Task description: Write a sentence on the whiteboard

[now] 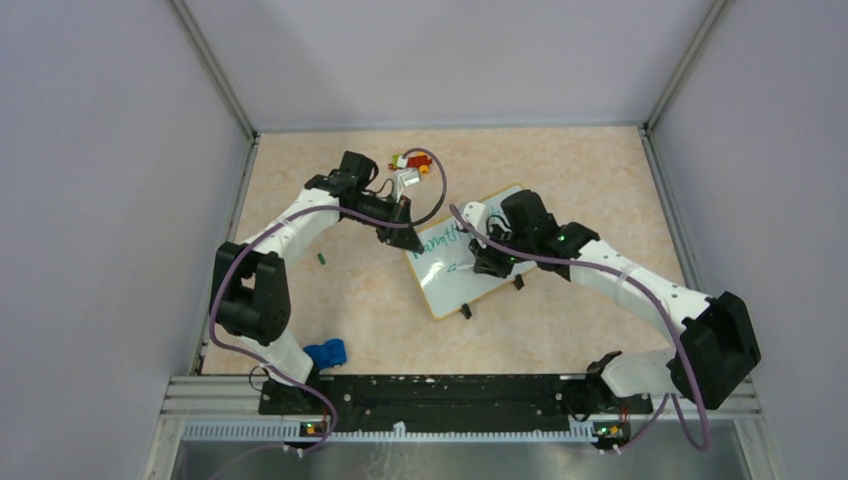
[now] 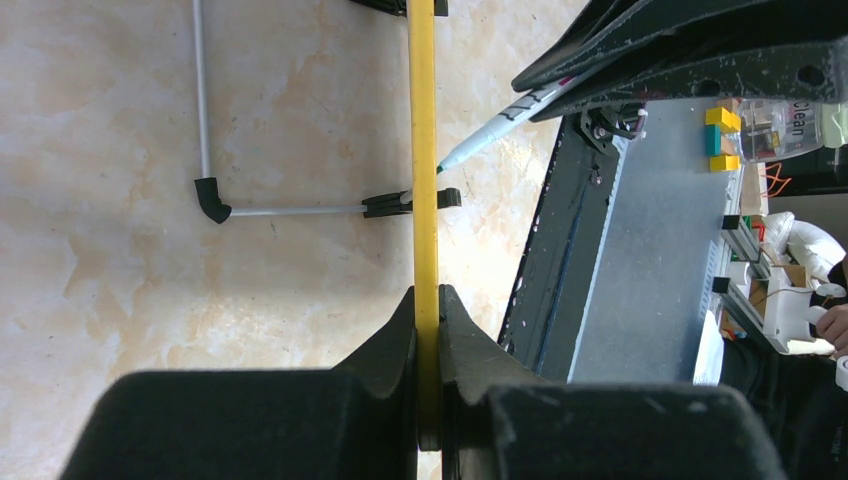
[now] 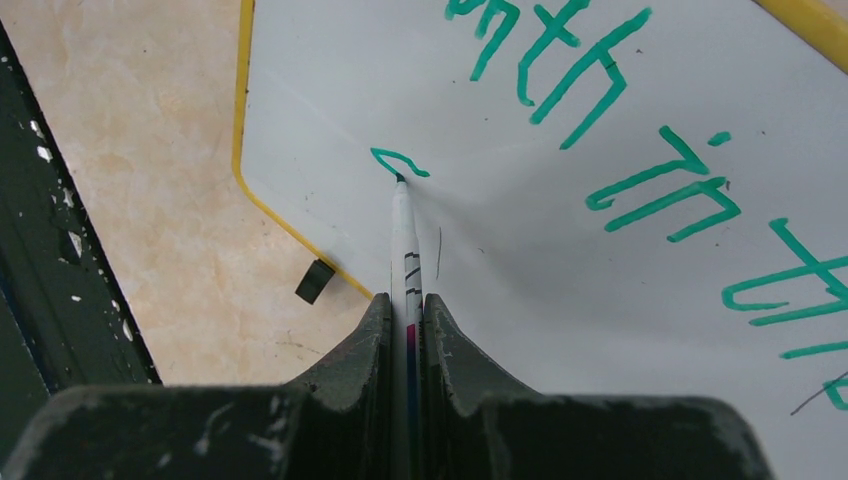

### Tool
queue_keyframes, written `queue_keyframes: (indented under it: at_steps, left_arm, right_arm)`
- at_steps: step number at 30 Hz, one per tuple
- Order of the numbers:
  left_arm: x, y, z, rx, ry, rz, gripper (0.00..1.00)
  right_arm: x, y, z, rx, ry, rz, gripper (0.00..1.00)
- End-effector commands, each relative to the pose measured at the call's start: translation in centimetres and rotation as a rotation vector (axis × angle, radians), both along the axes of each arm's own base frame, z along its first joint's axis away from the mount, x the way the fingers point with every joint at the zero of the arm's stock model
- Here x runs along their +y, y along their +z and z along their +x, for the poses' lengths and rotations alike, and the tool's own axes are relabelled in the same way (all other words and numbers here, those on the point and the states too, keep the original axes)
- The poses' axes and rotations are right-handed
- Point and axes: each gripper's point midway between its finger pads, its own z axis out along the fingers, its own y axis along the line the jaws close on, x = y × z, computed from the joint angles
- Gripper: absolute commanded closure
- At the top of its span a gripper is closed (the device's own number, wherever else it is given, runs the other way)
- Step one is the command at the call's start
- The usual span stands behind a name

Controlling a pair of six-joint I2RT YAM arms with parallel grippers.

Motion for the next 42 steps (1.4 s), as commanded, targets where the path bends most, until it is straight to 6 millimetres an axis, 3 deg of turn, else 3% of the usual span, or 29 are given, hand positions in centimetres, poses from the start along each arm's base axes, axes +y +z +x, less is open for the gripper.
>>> queue_keyframes:
  at_steps: [1,15,23,37,42]
  left_arm:
    - [-0.1,0.4,-0.2,-0.021,-0.026,-0.01,1.0]
    - [-0.2,0.4,-0.2,-0.024,-0.027,-0.009,1.0]
    - [-0.2,0.4,-0.1,-0.025,-0.026,-0.01,1.0]
    - [-0.2,0.5,-0.1,-0.026,-0.025,-0.011,1.0]
    - [-0.2,0.5,-0.1,-0.025,-0.026,-0.011,1.0]
  right_arm:
    - [-1.3,1.1,1.9,-0.082,-0.057,-0.01,1.0]
    - [-1.7,-0.6,0.7,-0.024,-0.026,-0.032,1.0]
    - [-0.4,-0.5,-0.2,-0.01,0.007,-0.009,1.0]
    - [2.1,1.3,-0.6,-0.003,0.066,0.035,1.0]
    - [2.3,3.3,-1.7,-0.012,0.106,0.088,1.0]
